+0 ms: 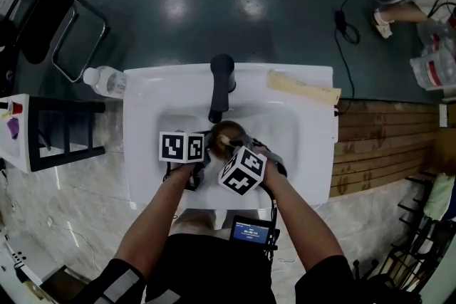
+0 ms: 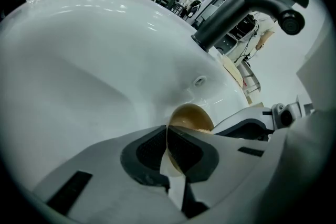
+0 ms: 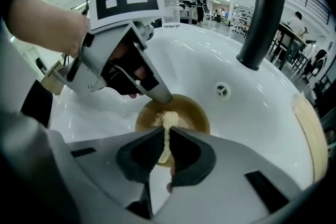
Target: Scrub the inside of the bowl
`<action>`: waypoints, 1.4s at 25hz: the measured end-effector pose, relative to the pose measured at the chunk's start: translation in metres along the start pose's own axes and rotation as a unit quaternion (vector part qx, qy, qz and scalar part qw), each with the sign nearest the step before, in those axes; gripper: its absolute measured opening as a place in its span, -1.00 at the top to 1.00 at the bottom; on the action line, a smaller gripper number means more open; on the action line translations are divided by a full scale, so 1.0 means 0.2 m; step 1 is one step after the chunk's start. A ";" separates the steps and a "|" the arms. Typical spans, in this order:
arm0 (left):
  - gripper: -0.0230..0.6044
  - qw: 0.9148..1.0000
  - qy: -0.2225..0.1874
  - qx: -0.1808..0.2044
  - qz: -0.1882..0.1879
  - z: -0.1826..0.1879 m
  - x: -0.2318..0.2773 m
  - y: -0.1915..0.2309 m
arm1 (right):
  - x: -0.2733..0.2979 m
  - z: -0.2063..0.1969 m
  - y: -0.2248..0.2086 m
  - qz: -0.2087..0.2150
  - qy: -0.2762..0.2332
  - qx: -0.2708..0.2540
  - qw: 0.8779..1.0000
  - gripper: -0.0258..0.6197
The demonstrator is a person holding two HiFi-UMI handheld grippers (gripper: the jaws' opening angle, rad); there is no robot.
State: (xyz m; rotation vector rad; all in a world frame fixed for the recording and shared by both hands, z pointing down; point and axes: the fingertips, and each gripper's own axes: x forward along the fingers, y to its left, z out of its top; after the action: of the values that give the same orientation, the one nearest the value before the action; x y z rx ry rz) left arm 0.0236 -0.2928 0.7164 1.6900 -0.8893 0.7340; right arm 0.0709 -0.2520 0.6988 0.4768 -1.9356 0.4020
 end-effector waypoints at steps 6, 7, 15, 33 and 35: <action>0.89 1.000 0.000 -0.009 -0.005 0.00 0.00 0.00 | -0.01 0.06 0.11 0.074 -0.030 0.020 0.997 0.81; 0.89 1.000 0.001 -0.010 -0.006 0.00 0.00 0.00 | -0.01 0.08 0.12 0.085 -0.036 0.022 0.995 0.81; 0.89 1.000 0.007 -0.010 -0.014 -0.01 0.00 0.01 | -0.02 0.14 0.12 0.127 -0.075 0.085 0.985 0.81; 0.88 0.999 0.006 -0.006 -0.034 -0.02 -0.04 0.00 | -0.09 0.10 -0.20 0.055 -0.109 0.186 0.975 0.81; 0.88 0.999 0.005 -0.004 -0.033 -0.01 -0.05 0.00 | -0.10 0.10 -0.21 0.042 -0.104 0.177 0.978 0.81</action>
State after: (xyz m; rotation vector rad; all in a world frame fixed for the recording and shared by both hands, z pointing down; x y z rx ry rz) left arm 0.0189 -0.2884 0.7086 1.6996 -0.8247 0.6922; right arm 0.0844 -0.2951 0.6753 0.6915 -2.0974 0.7856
